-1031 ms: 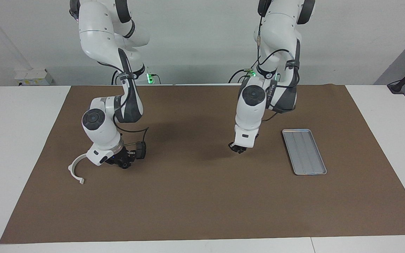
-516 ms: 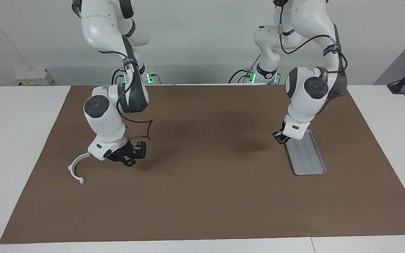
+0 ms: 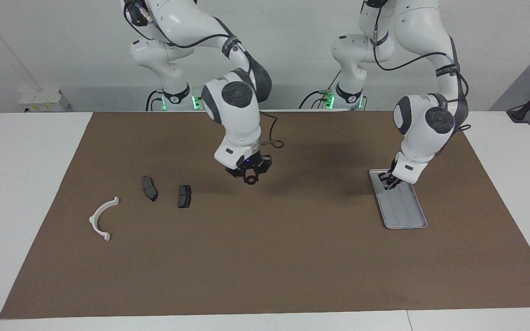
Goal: Pick bearing gear from pile to tray
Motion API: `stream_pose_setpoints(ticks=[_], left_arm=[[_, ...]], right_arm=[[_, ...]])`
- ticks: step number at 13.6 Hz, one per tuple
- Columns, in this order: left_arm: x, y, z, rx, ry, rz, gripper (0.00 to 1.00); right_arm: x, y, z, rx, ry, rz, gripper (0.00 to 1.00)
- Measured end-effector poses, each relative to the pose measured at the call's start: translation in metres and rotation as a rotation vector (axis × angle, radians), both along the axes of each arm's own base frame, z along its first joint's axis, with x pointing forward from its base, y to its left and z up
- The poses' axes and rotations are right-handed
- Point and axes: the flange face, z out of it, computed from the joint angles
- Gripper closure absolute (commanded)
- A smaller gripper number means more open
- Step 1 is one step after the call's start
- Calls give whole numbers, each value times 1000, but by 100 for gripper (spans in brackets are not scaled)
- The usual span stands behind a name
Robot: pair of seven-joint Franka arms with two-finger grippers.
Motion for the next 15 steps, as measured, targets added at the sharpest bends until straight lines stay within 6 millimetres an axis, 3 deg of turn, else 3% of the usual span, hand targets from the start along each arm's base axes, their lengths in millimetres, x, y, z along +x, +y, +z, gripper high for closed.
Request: stream_pose_setpoints(ticks=[2,3,7,12,13,14,15], left_arm=[[-2,9,-6,-2,-13,2,100],[-5,10,-11,-2,-12,2,100],[-15,10,-27,-3,-1,0,100],[-26,10,-46,-5,-11,-2,95],[-28,10,-50,-6,-14,-2,89],[-29,10,-49,-6,-18,-2,62],[-29,10,-49,-6,-18,-2,25]], right_arm=[[-25,41,-11,7,-6,2,100],[-26,49,-24,9,-9,5,100],[-10,48,-83,4,-19,-7,100],[-17,46,-115,13,-29,-4,100],[-20,45,-121,17,-33,-3,87],[-22,45,-124,21,-41,-1,58],[-22,44,-124,26,-47,-1,33]])
